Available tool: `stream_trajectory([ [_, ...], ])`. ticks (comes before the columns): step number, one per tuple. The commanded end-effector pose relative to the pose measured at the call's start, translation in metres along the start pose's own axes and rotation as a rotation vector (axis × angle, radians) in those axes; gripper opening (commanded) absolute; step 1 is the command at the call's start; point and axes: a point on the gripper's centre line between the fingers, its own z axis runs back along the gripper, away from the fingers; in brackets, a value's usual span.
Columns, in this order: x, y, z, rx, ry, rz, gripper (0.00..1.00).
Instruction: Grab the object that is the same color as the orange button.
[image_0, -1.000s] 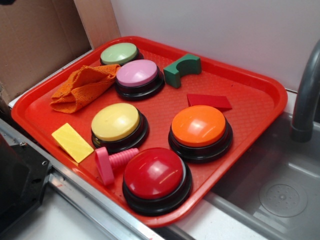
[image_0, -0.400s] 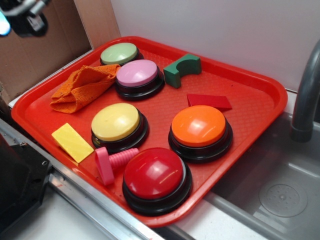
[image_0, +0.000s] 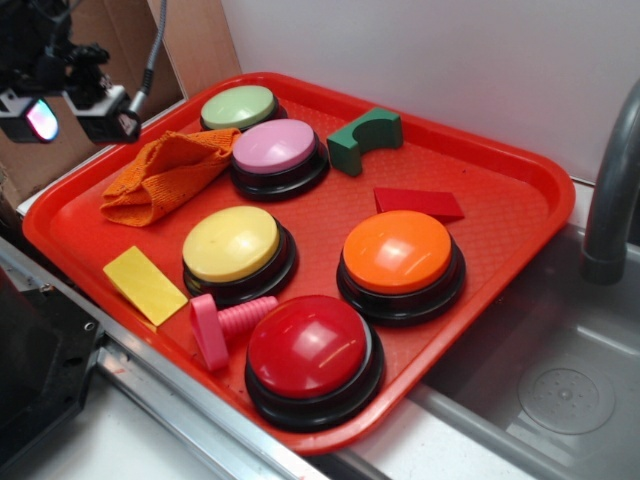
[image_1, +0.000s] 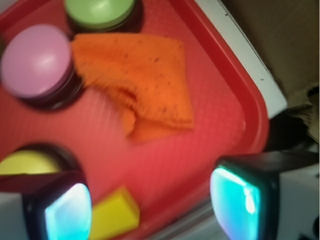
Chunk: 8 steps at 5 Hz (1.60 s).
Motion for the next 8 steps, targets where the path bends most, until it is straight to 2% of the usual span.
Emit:
stream_trajectory([
  [1,0.027,0.001,-0.054,0.032,-0.082,0.062,1.0],
  [2,0.032,0.003,-0.069,0.087,-0.076,0.06,1.0],
  [4,0.034,0.003,-0.086,0.099,-0.065,0.051,1.0],
  [5,0.033,0.005,-0.086,0.079,-0.079,0.021,0.0],
  [6,0.032,0.004,-0.082,0.086,-0.083,0.038,0.0],
  [8,0.031,0.005,-0.065,0.114,-0.052,0.035,0.0],
])
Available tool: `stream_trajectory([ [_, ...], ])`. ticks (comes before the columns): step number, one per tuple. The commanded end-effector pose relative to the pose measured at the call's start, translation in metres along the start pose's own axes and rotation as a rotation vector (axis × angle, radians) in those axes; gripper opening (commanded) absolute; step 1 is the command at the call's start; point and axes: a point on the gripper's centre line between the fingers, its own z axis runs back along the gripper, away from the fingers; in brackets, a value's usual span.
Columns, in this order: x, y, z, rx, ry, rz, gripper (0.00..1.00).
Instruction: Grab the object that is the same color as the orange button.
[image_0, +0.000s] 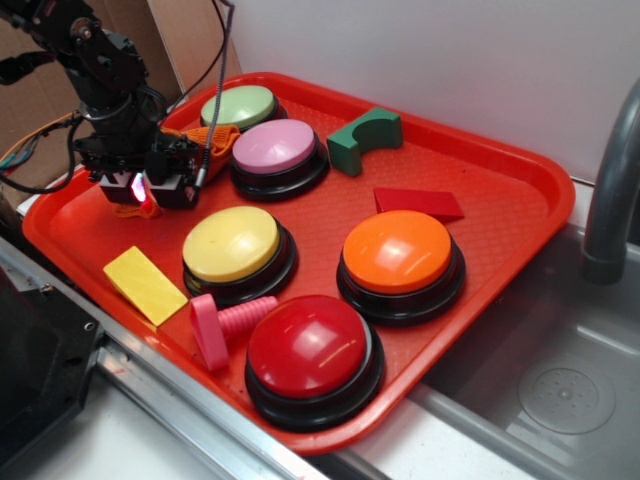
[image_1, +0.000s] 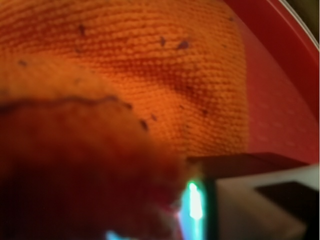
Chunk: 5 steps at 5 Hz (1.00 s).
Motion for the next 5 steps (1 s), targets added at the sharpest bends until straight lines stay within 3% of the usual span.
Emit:
stream_trajectory([
  [1,0.006,0.002,0.043,0.0,0.041,-0.079,0.0],
  [2,-0.007,-0.027,0.086,-0.093,-0.011,-0.284,0.0],
  [4,-0.026,-0.07,0.15,-0.228,-0.032,-0.509,0.0],
  [5,-0.034,-0.079,0.151,-0.256,0.003,-0.528,0.0],
])
